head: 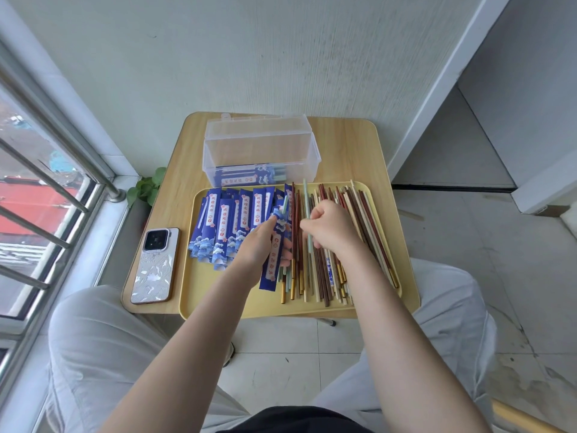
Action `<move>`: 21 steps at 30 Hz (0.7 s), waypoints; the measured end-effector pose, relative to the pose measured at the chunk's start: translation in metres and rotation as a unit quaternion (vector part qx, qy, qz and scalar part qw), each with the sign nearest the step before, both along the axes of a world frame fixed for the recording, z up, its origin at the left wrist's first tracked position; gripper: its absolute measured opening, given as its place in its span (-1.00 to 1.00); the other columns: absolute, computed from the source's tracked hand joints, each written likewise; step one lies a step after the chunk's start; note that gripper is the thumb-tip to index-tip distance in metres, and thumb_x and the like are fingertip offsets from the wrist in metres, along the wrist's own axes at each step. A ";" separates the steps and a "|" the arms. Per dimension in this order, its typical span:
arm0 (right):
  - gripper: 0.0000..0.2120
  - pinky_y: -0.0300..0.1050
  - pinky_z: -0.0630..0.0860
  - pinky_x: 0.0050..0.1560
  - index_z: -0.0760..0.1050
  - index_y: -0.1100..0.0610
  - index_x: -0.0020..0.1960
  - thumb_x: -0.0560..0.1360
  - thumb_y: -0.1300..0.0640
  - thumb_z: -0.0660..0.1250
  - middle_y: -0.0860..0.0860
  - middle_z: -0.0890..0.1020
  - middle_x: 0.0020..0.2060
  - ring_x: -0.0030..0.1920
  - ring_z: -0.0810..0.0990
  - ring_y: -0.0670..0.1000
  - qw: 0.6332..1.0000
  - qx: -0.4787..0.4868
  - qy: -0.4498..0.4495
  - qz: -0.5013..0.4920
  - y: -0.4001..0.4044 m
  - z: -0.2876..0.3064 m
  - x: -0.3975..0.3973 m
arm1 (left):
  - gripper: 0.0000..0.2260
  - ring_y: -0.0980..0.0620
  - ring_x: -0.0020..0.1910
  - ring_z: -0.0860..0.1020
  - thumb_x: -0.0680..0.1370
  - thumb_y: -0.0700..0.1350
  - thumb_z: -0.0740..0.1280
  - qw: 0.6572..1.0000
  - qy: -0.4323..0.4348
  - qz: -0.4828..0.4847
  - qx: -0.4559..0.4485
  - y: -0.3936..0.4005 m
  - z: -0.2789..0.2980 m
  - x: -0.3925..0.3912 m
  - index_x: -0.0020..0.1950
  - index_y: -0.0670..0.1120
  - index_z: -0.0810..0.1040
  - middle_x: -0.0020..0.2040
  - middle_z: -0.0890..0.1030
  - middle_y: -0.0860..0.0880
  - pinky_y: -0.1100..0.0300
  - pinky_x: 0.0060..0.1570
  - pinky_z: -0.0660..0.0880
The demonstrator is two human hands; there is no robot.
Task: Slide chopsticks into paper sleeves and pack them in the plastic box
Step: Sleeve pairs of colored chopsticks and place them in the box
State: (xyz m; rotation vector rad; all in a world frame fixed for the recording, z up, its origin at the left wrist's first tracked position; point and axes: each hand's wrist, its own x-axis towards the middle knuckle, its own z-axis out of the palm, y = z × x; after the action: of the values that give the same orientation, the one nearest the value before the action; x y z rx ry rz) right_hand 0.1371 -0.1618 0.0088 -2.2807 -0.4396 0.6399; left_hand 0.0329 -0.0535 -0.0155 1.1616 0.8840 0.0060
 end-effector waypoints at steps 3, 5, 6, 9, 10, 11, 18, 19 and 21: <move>-0.79 -0.22 0.40 -0.47 0.51 0.07 0.04 0.46 0.31 0.29 0.19 0.68 -0.18 -0.50 0.47 -0.07 0.991 0.116 0.065 -0.011 -0.001 0.010 0.000 | -0.63 -0.02 -0.39 0.59 0.70 0.08 0.12 1.000 -0.008 0.012 0.010 0.001 0.004 0.001 0.12 -0.17 0.56 -0.33 0.63 -0.08 0.11 -0.31 0.60; -0.74 -0.21 0.37 -0.51 0.59 0.10 0.05 0.49 0.35 0.24 0.19 0.69 -0.17 -0.48 0.48 -0.04 0.974 0.197 0.112 -0.029 -0.003 0.017 0.001 | -0.64 -0.02 -0.41 0.59 0.71 0.08 0.11 1.000 -0.012 0.026 0.006 0.001 0.007 0.000 0.04 -0.14 0.57 -0.33 0.62 -0.09 0.14 -0.36 0.60; -0.74 -0.21 0.35 -0.52 0.60 0.14 0.06 0.52 0.37 0.22 0.19 0.70 -0.16 -0.47 0.50 -0.01 0.961 0.238 0.137 -0.036 -0.004 0.021 0.001 | -0.64 -0.03 -0.41 0.58 0.71 0.07 0.10 0.999 -0.015 0.032 0.003 0.002 0.008 -0.001 0.01 -0.13 0.57 -0.34 0.61 -0.10 0.13 -0.35 0.60; -0.87 -0.20 0.42 -0.49 0.57 0.24 0.07 0.57 0.35 0.30 0.17 0.72 -0.15 -0.42 0.59 0.05 0.933 0.320 0.160 -0.030 -0.006 0.028 0.005 | -0.56 -0.05 -0.43 0.56 0.72 0.09 0.04 0.999 -0.022 0.026 0.002 0.003 0.010 -0.002 -0.02 -0.15 0.59 -0.36 0.57 -0.11 0.10 -0.32 0.60; -0.91 -0.20 0.43 -0.48 0.57 0.24 0.07 0.58 0.30 0.33 0.14 0.72 -0.18 -0.42 0.59 0.04 0.932 0.331 0.144 -0.029 -0.007 0.029 0.007 | -0.53 -0.05 -0.44 0.56 0.72 0.10 0.03 1.000 -0.023 0.017 0.003 0.004 0.009 -0.003 -0.02 -0.17 0.60 -0.36 0.56 -0.12 0.09 -0.31 0.60; -0.92 -0.20 0.41 -0.48 0.59 0.22 0.05 0.60 0.23 0.35 0.11 0.69 -0.26 -0.43 0.56 0.03 0.935 0.333 0.116 -0.031 -0.008 0.030 0.009 | -0.50 -0.06 -0.45 0.55 0.72 0.11 0.02 1.000 -0.021 0.009 0.005 0.004 0.008 -0.003 -0.03 -0.19 0.60 -0.36 0.54 -0.13 0.08 -0.30 0.59; -0.80 -0.14 0.40 -0.42 0.61 0.15 -0.06 0.65 0.14 0.26 -0.02 0.50 -0.46 -0.43 0.46 -0.03 0.919 0.380 0.009 -0.102 -0.003 0.032 0.022 | -0.51 -0.09 -0.43 0.50 0.69 0.07 0.07 0.997 0.012 -0.058 0.058 0.002 0.007 -0.004 -0.18 -0.23 0.57 -0.37 0.53 -0.17 0.10 -0.31 0.45; -0.80 -0.11 0.44 -0.40 0.60 0.14 -0.07 0.66 0.15 0.25 -0.05 0.52 -0.46 -0.42 0.49 -0.02 0.920 0.378 0.005 -0.105 -0.003 0.032 0.023 | -0.51 -0.08 -0.43 0.50 0.68 0.06 0.06 0.995 0.014 -0.070 0.069 0.001 0.007 -0.004 -0.21 -0.22 0.57 -0.37 0.53 -0.17 0.11 -0.32 0.44; -0.80 -0.06 0.48 -0.37 0.58 0.13 -0.07 0.66 0.15 0.23 -0.05 0.55 -0.46 -0.41 0.52 0.00 0.924 0.366 -0.008 -0.109 -0.002 0.029 0.026 | -0.50 -0.05 -0.47 0.49 0.68 0.06 0.06 0.991 0.014 -0.096 0.090 0.000 0.008 -0.005 -0.24 -0.21 0.56 -0.39 0.54 -0.15 0.13 -0.35 0.43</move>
State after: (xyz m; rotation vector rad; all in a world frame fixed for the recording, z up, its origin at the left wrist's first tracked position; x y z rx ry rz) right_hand 0.1629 -0.1634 0.0379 -1.5866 -0.3469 0.2700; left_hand 0.0282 -0.0533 -0.0073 1.4145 0.8056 -0.0892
